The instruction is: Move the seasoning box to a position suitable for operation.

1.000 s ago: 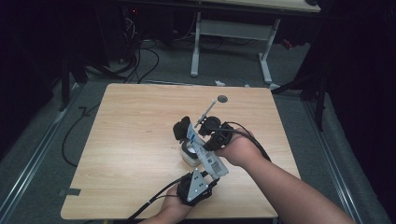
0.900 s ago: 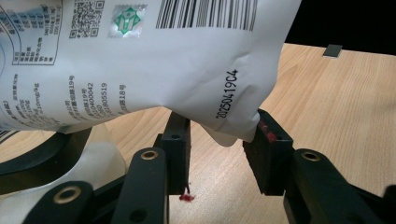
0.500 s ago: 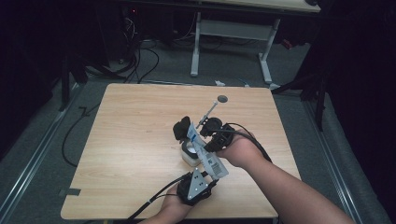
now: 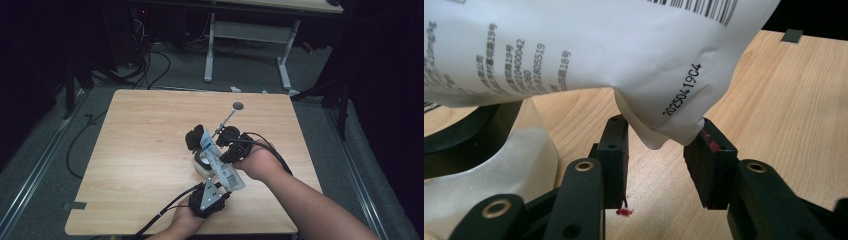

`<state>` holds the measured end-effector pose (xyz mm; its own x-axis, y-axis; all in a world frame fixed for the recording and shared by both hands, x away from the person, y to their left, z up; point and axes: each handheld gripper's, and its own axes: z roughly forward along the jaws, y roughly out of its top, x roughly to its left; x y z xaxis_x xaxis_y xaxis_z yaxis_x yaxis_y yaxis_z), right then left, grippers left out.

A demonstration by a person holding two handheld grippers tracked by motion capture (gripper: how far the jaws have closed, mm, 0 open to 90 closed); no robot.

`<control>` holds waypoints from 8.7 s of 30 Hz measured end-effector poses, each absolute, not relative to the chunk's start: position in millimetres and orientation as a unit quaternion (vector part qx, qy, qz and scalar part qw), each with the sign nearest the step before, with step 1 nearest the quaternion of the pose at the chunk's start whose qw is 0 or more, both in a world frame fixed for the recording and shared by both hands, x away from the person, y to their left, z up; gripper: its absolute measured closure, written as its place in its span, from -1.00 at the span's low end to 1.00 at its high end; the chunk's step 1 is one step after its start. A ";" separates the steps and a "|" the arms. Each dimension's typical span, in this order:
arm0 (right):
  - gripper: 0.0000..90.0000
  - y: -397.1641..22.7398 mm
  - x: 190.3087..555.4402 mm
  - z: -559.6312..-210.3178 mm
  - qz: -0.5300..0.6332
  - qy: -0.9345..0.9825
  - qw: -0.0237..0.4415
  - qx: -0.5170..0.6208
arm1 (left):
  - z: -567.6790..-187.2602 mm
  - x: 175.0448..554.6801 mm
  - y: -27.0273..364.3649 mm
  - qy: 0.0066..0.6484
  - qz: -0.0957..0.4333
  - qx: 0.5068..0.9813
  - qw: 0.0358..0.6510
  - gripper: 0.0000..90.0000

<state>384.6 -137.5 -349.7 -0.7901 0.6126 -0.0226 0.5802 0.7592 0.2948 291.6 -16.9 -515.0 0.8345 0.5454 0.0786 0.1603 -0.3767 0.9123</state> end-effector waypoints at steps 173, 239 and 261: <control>0.98 -269.9 402.0 -398.6 0.115 0.886 0.100 0.437 | -521.8 344.0 115.9 0.320 0.190 0.793 0.482 0.01; 0.98 -292.8 378.2 -410.4 0.242 0.834 0.167 0.466 | -522.4 356.7 136.4 0.352 0.181 0.774 0.494 -0.05; 0.98 -298.5 364.4 -428.4 0.314 0.798 0.210 0.469 | -525.0 365.9 155.6 0.362 0.159 0.780 0.485 -0.12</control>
<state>364.4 -298.5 -428.4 -0.4720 0.8807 -0.0408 0.6163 0.3627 0.6991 365.9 155.6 -525.0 0.6880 0.7183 -0.1034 0.4106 -0.2679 0.8716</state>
